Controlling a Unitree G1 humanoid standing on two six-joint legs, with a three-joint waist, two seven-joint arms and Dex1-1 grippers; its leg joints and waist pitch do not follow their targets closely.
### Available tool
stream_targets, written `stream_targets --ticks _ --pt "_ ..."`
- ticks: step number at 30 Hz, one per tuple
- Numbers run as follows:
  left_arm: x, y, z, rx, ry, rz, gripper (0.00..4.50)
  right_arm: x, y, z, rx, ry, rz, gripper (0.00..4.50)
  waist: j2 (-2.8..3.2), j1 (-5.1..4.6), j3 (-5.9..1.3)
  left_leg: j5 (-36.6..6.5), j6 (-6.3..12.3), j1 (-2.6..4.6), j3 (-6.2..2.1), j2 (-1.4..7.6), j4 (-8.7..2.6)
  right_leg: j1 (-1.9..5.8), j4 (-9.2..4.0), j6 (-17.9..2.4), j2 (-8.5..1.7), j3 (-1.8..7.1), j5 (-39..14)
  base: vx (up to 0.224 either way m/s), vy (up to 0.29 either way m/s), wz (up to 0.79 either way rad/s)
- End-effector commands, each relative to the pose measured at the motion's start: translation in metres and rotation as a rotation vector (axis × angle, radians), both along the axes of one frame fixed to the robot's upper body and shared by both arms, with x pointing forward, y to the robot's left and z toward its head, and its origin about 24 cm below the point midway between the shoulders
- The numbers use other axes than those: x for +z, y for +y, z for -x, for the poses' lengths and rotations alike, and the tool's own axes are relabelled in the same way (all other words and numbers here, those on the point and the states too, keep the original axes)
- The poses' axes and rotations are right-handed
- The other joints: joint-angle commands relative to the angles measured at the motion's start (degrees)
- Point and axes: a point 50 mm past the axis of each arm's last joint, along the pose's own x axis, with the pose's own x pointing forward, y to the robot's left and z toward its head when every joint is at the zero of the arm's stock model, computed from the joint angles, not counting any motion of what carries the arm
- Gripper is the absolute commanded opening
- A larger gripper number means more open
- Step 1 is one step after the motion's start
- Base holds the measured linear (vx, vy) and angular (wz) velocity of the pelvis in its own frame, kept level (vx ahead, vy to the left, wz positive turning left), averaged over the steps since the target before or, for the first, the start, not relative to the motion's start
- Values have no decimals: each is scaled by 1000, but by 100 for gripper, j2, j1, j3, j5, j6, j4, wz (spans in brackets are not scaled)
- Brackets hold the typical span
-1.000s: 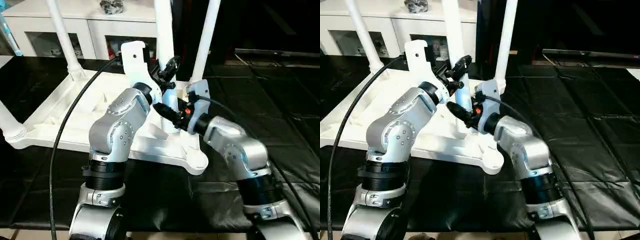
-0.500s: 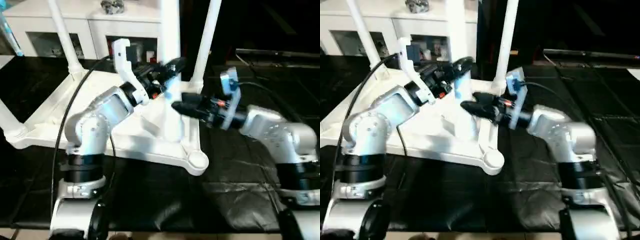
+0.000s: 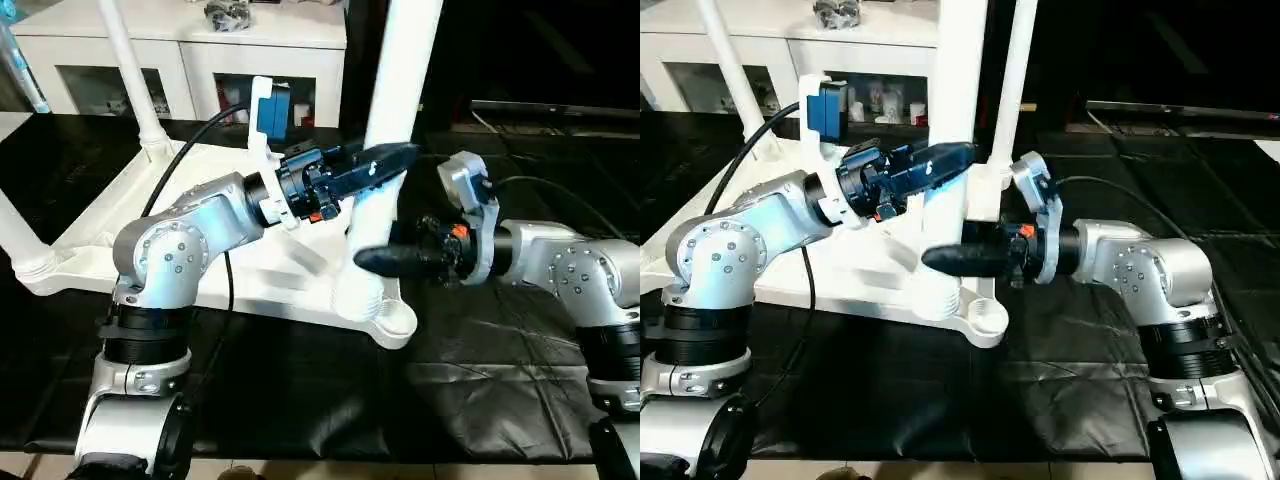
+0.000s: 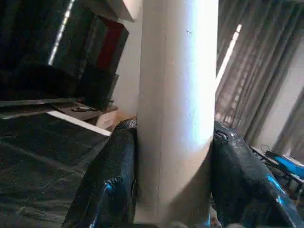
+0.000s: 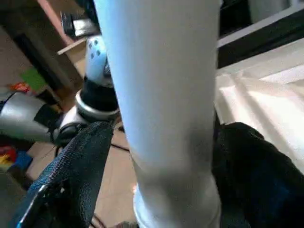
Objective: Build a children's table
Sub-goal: Pick table leg
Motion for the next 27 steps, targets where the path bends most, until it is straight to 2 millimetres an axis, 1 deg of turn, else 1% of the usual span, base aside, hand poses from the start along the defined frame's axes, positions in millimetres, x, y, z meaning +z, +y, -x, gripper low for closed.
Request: stream_targets --ticks 1,4,5,9,10,12,15,17,18,19,22,23,25,27 --pt "10 -5 2 -31 -50 -2 185 4 1 1 17 -29 8 383 -77 27 -418 -1095 32 51 40 45 -386 364 -465 -819 -220 208 -2072 0 0 0" --pt "10 -6 2 -36 -49 -2 185 2 3 1 26 -28 9 383 -76 27 -426 -1057 31 48 37 49 -384 367 -451 -835 -218 208 -1998 0 0 0" --pt "10 -6 2 -38 -49 -1 185 1 4 2 32 -29 8 356 -81 26 -428 -1037 39 48 39 47 -382 366 -446 -851 -216 209 -1953 0 0 0" --pt "10 -8 3 -43 -51 1 185 0 6 1 35 -29 3 343 -78 28 -437 -946 60 41 39 54 -381 371 -416 -930 -216 214 -1741 0 0 0" --pt "10 -8 3 -43 -52 1 185 -1 6 1 38 -28 1 314 -79 27 -439 -939 61 42 40 54 -379 375 -411 -951 -214 214 -1700 0 0 0" --pt "10 -8 2 -44 -53 2 185 -1 7 1 45 -25 -3 306 -77 32 -441 -900 80 39 44 50 -376 381 -405 -989 -217 218 -1622 0 0 0" --pt "10 -8 2 -42 -55 2 185 -3 9 2 54 -23 2 271 -77 30 -439 -922 89 39 43 50 -376 382 -408 -977 -217 216 -1671 0 0 0" --pt "11 -8 2 -42 -57 5 185 -4 9 2 54 -19 10 259 -71 32 -431 -958 71 43 43 50 -379 375 -419 -950 -218 214 -1773 0 0 0" --pt "11 -8 2 -42 -57 5 185 -4 9 2 54 -19 10 251 -77 31 -431 -961 68 39 46 46 -376 376 -424 -939 -218 215 -1789 0 0 0" --pt "11 -8 2 -40 -58 6 185 -5 9 3 53 -17 11 251 -66 35 -427 -994 63 43 44 45 -376 372 -431 -919 -219 214 -1847 0 0 0" --pt "12 -8 2 -39 -58 7 184 -6 9 3 52 -15 11 222 -69 31 -426 -1055 43 48 42 47 -381 373 -434 -911 -213 211 -1874 0 0 0" --pt "12 -9 3 -46 -59 9 184 -6 9 3 53 -14 11 214 -48 35 -426 -1062 38 51 38 48 -384 372 -436 -904 -216 211 -1887 0 0 0" --pt "12 -10 3 -53 -58 12 184 -7 9 3 53 -12 9 209 -59 35 -431 -1041 42 48 39 45 -380 376 -435 -910 -213 212 -1847 0 0 0" --pt "13 -12 5 -64 -57 14 184 -7 9 3 52 -10 5 205 -41 39 -431 -1039 42 49 34 51 -384 375 -428 -936 -214 210 -1798 0 0 0"
